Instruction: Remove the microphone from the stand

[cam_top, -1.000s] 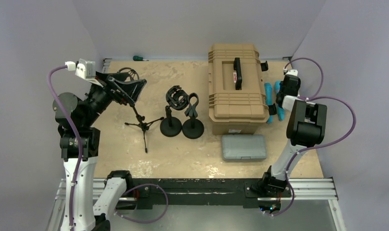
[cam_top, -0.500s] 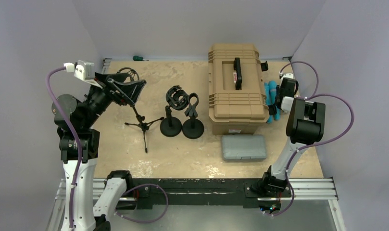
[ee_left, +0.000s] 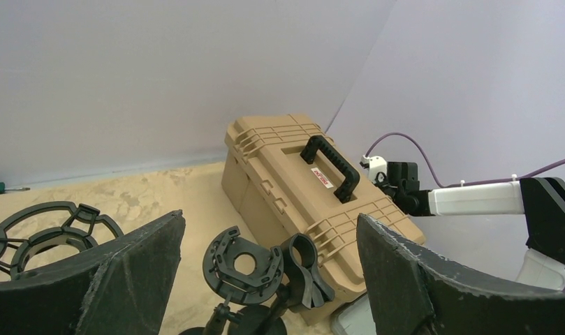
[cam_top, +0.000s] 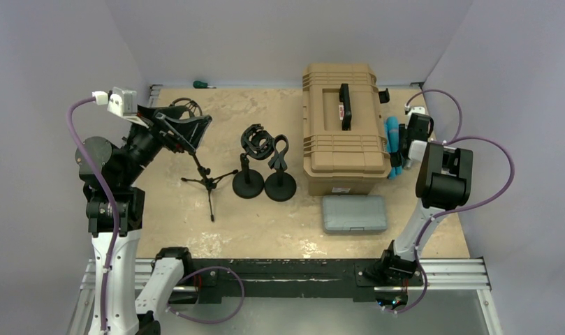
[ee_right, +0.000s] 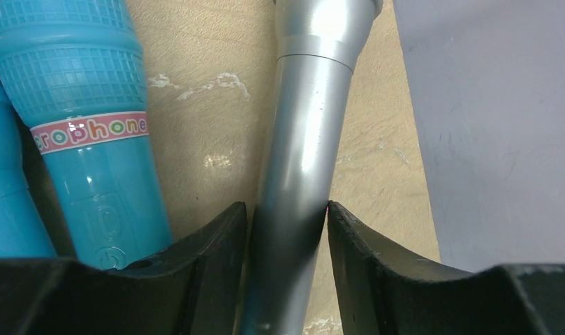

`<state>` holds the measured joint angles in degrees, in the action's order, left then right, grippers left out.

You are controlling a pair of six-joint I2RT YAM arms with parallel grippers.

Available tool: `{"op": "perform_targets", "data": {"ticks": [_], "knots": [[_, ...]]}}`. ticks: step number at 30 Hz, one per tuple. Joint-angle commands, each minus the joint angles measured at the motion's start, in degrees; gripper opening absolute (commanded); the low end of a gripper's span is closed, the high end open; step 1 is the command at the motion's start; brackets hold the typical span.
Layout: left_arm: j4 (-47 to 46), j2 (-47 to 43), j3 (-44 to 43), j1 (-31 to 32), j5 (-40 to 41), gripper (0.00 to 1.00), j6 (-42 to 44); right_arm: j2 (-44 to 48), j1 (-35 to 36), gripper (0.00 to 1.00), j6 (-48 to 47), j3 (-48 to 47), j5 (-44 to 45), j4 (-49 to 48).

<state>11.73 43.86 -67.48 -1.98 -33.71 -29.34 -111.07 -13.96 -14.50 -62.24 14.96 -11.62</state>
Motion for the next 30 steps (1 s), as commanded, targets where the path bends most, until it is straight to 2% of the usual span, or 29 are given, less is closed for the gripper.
{"op": "perform_targets", "data": {"ticks": [1,9,22,30], "knots": [[-0.9,-0.2,-0.7,-0.4,0.8,0.9,1.2,1.0,-0.5,0.46,0.9,0.6,-1.2,-0.6],[-0.7,-0.2,-0.7,-0.5,0.9,0.9,1.3,4.0,-0.9,0.47,4.1,0.6,-1.1,-3.1],[-0.6,-0.5,-0.7,-0.2,1.1,0.9,1.6,12.5,-0.9,0.54,11.1,1.1,4.2,-2.8],[-0.9,-1.2,-0.8,0.0,0.4,0.9,1.9,27.5,0.9,0.54,22.9,0.6,1.5,4.2]]}}
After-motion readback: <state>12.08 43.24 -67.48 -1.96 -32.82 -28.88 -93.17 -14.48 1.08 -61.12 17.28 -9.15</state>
